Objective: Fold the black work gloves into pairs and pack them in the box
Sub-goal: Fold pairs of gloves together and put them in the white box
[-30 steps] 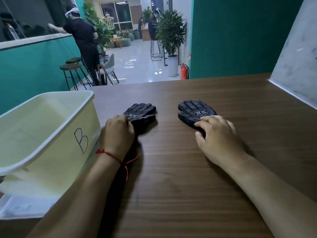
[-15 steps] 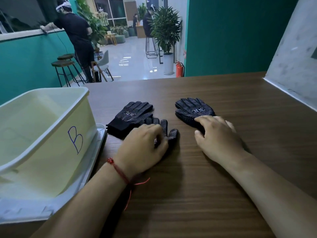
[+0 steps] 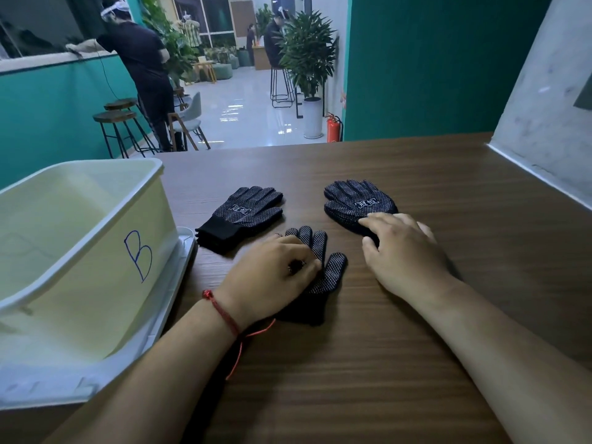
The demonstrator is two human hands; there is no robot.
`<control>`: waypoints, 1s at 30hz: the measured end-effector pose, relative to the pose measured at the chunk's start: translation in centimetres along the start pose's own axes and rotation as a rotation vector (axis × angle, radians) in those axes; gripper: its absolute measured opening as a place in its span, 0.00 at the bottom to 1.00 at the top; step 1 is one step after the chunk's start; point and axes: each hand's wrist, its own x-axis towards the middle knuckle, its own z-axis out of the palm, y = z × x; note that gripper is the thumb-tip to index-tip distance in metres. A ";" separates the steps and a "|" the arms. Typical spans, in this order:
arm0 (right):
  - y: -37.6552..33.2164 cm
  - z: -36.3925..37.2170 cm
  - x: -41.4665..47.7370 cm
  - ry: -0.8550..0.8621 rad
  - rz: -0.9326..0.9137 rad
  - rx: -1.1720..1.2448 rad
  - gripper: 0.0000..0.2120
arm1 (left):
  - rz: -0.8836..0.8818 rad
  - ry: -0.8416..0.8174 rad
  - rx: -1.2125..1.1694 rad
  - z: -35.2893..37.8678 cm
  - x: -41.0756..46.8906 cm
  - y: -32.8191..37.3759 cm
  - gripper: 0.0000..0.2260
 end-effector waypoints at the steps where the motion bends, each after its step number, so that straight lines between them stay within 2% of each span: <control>1: 0.1 0.0 0.0 -0.003 0.007 0.003 0.21 | 0.005 0.009 -0.018 0.0 0.0 0.3 0.11; 3: 0.2 0.1 0.0 0.000 0.020 0.009 0.22 | -0.008 0.036 -0.044 -0.1 0.1 0.5 0.09; 5: 0.2 0.1 0.0 0.031 0.018 0.030 0.22 | -0.077 0.093 -0.043 -0.3 0.2 0.1 0.10; 8: 0.0 -0.3 0.1 0.158 -0.025 0.098 0.20 | -0.228 0.176 -0.013 -0.7 0.3 -1.5 0.12; 12: -0.9 -1.3 -0.2 0.320 -0.124 0.203 0.20 | -0.388 0.111 0.096 -0.8 0.2 -2.4 0.17; 16: -1.8 -2.3 -0.9 0.410 -0.190 0.438 0.17 | -0.416 0.083 0.053 -0.4 0.3 -2.3 0.17; 18: -2.2 -2.7 -1.1 0.364 -0.164 0.601 0.16 | -0.385 0.125 -0.006 -0.4 0.4 -2.3 0.13; 20: -2.7 -3.1 -1.2 0.239 -0.089 0.808 0.17 | -0.312 0.201 -0.104 -0.5 0.4 -1.9 0.08; 23: -3.5 -3.5 -1.2 0.116 0.013 1.099 0.13 | -0.190 0.387 -0.216 -1.3 0.4 -0.3 0.01; 25: -3.9 -3.8 -1.1 0.083 0.082 1.254 0.08 | -0.164 0.503 -0.278 -2.1 0.3 0.7 0.03; 27: -4.0 -4.1 -1.1 0.010 0.171 1.400 0.07 | -0.139 0.449 -0.262 -2.4 0.2 0.9 0.04; 30: -4.3 -4.8 -1.1 -0.141 0.245 1.544 0.06 | -0.134 0.199 -0.143 -1.1 0.2 -0.4 0.03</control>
